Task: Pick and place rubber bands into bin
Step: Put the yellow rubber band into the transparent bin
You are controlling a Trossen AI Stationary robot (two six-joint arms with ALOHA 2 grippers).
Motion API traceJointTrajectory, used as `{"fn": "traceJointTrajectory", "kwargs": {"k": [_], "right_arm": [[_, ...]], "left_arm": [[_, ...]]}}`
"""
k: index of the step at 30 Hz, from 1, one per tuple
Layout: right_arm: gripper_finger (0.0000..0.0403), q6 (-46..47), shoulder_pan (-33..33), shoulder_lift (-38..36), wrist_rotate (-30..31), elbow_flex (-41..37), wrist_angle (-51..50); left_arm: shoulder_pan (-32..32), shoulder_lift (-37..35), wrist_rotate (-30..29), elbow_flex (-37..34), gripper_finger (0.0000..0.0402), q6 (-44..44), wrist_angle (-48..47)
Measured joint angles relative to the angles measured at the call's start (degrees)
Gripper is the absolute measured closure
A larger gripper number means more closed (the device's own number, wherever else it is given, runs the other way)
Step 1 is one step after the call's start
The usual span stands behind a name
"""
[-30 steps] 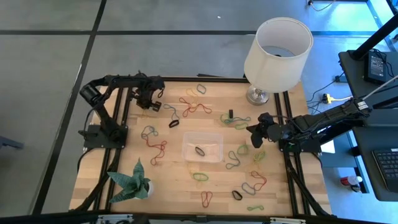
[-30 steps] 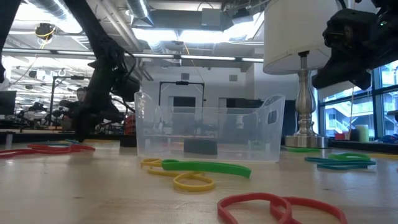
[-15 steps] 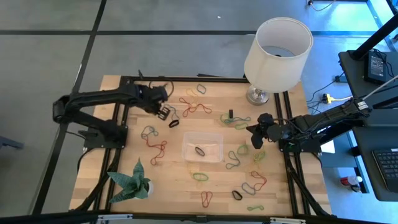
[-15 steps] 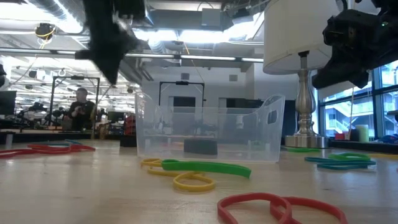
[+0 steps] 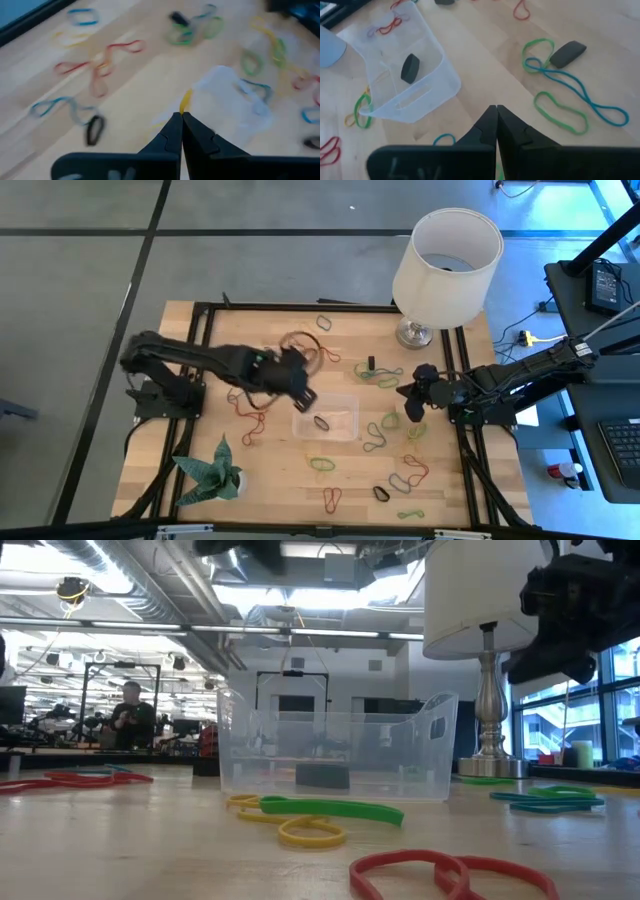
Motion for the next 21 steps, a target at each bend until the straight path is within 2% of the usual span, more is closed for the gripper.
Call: {"fn": "traceJointTrajectory", "kwargs": {"k": [3,7,21], "right_arm": [[0.0395,0.0,0.1,0.0,-1.4,0.0,-0.4],[0.0395,-0.7,0.2,0.0,-3.7,0.0,-0.5],[0.0395,-1.3,0.2,0.0,-6.5,0.0,-1.3]], "left_arm": [[-1.6,6.5,-0.2,6.3,0.04,2.4,-0.2],[-1.8,14.1,2.6,12.0,0.04,4.3,-0.7],[1.8,31.5,15.7,12.9,0.04,5.2,-2.8]]}}
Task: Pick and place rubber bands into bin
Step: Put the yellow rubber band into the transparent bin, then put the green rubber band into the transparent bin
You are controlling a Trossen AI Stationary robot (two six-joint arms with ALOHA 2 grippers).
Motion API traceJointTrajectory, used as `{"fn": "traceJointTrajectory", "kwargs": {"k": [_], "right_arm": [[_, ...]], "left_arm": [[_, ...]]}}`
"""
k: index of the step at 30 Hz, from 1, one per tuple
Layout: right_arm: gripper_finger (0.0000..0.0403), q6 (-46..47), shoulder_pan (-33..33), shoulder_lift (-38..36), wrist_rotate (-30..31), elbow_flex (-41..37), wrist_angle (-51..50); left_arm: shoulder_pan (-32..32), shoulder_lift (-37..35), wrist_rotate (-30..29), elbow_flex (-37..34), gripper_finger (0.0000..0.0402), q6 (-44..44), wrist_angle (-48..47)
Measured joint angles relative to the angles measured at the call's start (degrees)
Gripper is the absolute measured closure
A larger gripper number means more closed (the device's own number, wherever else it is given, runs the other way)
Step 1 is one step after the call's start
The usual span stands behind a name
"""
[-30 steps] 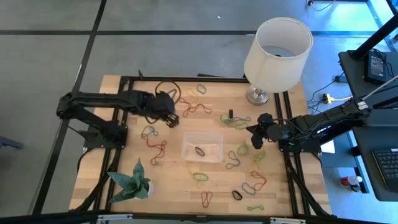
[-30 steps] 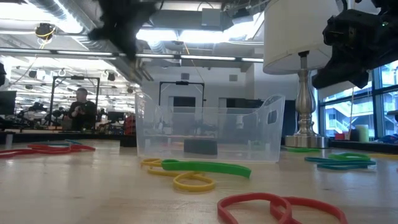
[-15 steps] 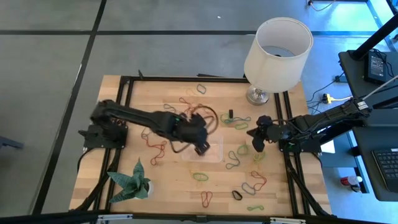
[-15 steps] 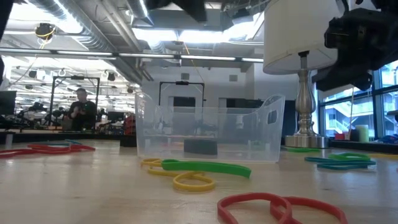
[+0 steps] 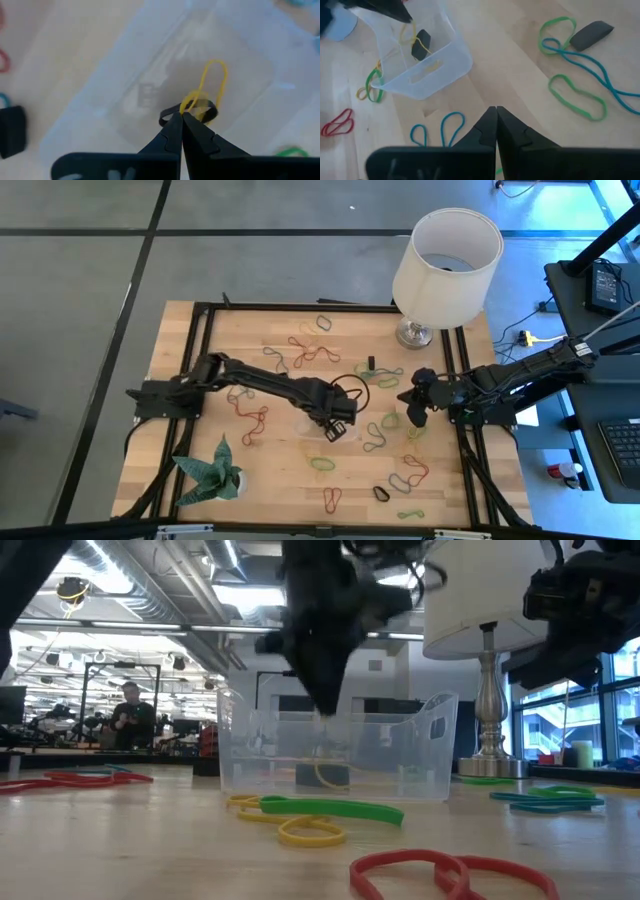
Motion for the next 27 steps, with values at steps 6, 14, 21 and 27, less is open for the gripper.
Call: {"fn": "traceJointTrajectory", "kwargs": {"k": [6,14,21,27], "right_arm": [[0.0395,0.0,0.0,0.0,-1.0,0.0,-0.5],[0.0395,0.0,0.0,0.0,-1.0,0.0,-1.8],[0.0395,0.2,0.0,0.0,-1.0,0.0,-1.6],[0.0395,0.2,0.0,0.0,-1.0,0.0,-0.6]], "left_arm": [[1.0,3.2,4.8,0.0,0.0378,-2.5,0.0],[1.0,3.1,5.1,0.1,0.0289,-3.3,-0.1],[1.7,0.2,9.3,0.4,0.0257,-2.6,-0.9],[3.3,-4.2,7.1,0.5,0.0278,-1.9,-4.2]]}}
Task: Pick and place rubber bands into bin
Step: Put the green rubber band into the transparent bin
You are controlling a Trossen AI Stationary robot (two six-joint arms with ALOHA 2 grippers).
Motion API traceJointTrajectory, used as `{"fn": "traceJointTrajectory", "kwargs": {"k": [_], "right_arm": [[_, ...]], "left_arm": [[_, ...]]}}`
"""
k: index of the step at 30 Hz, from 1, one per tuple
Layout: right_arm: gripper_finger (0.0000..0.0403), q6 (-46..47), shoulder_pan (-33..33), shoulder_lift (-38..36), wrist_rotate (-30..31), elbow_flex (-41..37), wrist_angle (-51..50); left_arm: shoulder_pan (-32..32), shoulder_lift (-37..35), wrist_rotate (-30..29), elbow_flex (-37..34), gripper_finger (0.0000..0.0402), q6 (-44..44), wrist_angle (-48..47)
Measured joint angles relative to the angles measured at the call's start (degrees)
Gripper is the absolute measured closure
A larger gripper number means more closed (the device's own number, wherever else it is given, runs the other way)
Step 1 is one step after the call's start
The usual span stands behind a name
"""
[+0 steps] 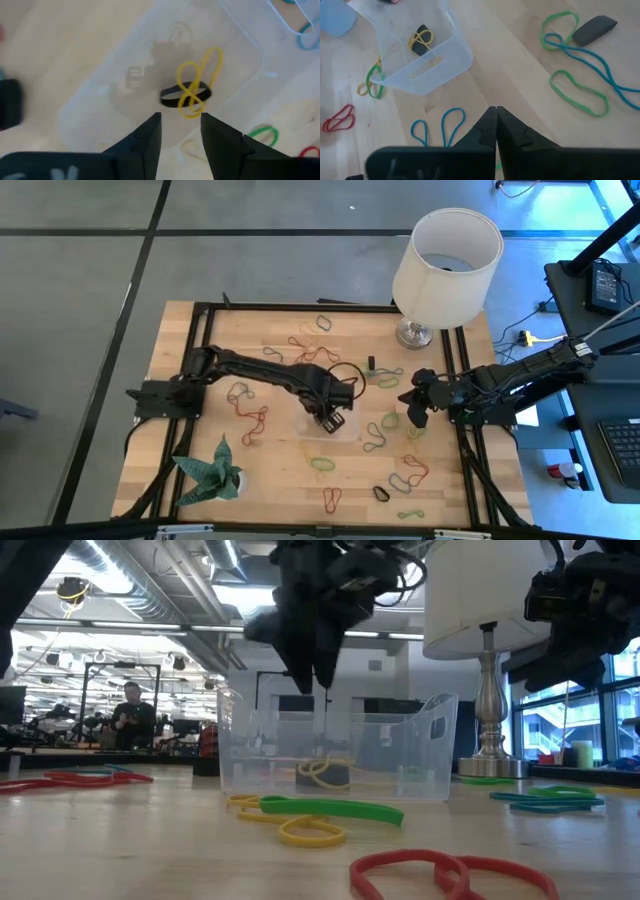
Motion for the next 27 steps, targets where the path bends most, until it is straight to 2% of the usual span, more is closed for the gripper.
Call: {"fn": "traceJointTrajectory", "kwargs": {"k": [3,7,8,14,18,21,27], "right_arm": [[0.0395,0.0,0.0,0.0,0.0,0.0,0.3],[0.0395,-0.1,0.0,0.0,0.2,0.0,1.6],[0.0395,0.0,-0.1,0.0,0.2,0.0,2.0],[0.0399,0.0,-1.5,0.9,2.2,0.0,8.4],[0.04,1.3,-4.0,4.6,2.2,0.3,12.6],[0.0401,3.0,-6.2,9.4,2.2,2.4,12.7],[0.0401,3.0,-11.0,20.5,2.2,11.0,10.8]], "left_arm": [[1.1,-1.8,-0.9,0.0,0.0312,3.0,-1.1],[2.2,-4.0,-2.9,-0.3,0.0384,13.3,-0.2],[2.3,-4.2,-3.5,-0.4,0.0391,16.2,-0.3],[2.9,-4.9,-3.2,-0.5,0.04,31.9,0.6],[4.4,-6.6,-2.8,-2.1,0.04,39.8,4.0],[6.7,-11.3,-0.3,-8.5,0.04,43.7,10.5],[12.0,-26.4,3.5,-29.8,0.04,44.1,23.7]]}}
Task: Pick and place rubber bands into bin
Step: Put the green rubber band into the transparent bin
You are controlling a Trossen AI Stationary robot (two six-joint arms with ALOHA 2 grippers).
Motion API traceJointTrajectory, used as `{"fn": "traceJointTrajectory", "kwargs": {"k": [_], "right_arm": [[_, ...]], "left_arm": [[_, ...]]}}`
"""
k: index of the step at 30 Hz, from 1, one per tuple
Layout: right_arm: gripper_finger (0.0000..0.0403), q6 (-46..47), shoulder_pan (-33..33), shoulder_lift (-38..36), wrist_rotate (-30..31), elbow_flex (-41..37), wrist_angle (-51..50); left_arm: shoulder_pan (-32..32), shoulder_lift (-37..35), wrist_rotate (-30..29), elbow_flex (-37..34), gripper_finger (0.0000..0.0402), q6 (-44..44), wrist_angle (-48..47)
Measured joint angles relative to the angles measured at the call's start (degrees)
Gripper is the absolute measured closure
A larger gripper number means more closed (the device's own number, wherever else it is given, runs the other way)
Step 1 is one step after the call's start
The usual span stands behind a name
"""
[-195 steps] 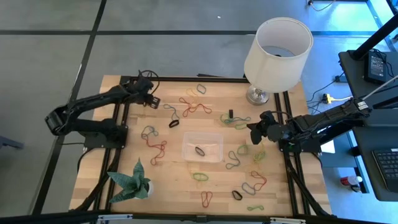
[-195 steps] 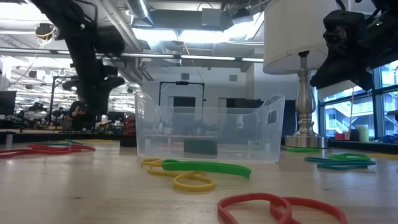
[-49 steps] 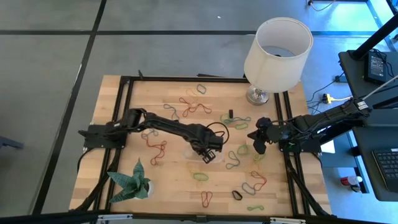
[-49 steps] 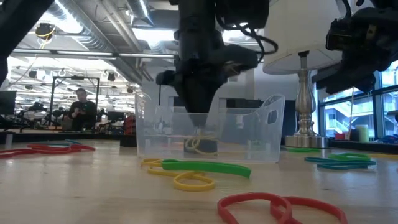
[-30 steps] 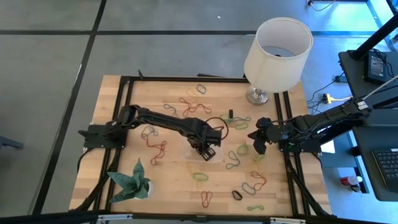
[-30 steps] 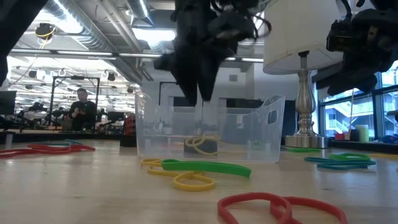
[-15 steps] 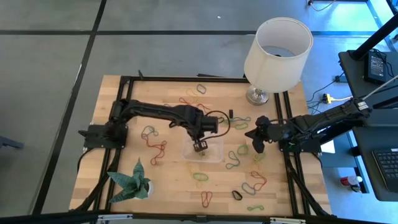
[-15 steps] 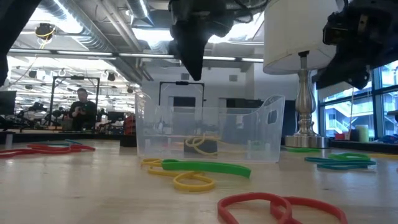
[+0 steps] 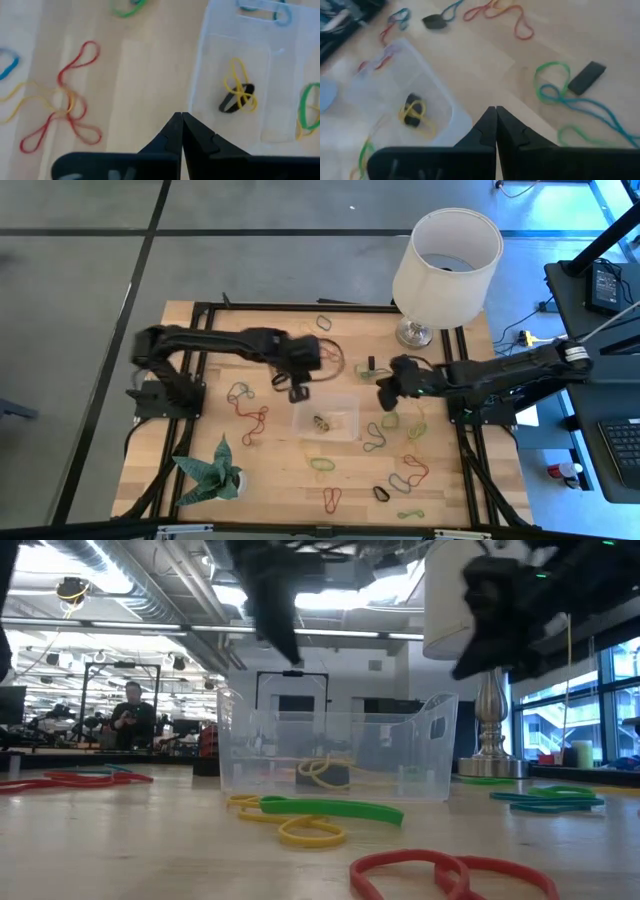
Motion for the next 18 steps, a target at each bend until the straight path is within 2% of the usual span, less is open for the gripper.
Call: {"fn": "traceJointTrajectory", "kwargs": {"k": [4,9,13,18], "right_arm": [[0.04,-0.2,-4.4,8.1,-0.1,8.0,-5.8],[0.0389,-3.0,-11.0,19.0,-2.3,19.0,-14.8],[0.037,-3.3,-15.7,27.6,-5.7,26.2,-18.9],[0.0334,-3.3,-19.6,36.6,-9.0,31.5,-23.3]], "left_arm": [[2.5,-10.8,0.5,-13.1,0.04,-1.7,9.0],[3.7,-23.4,0.5,-24.8,0.04,-3.5,16.7],[3.8,-32.5,0.1,-30.7,0.04,-3.6,19.1],[3.8,-42.0,-0.1,-35.1,0.04,-5.3,20.1]]}}
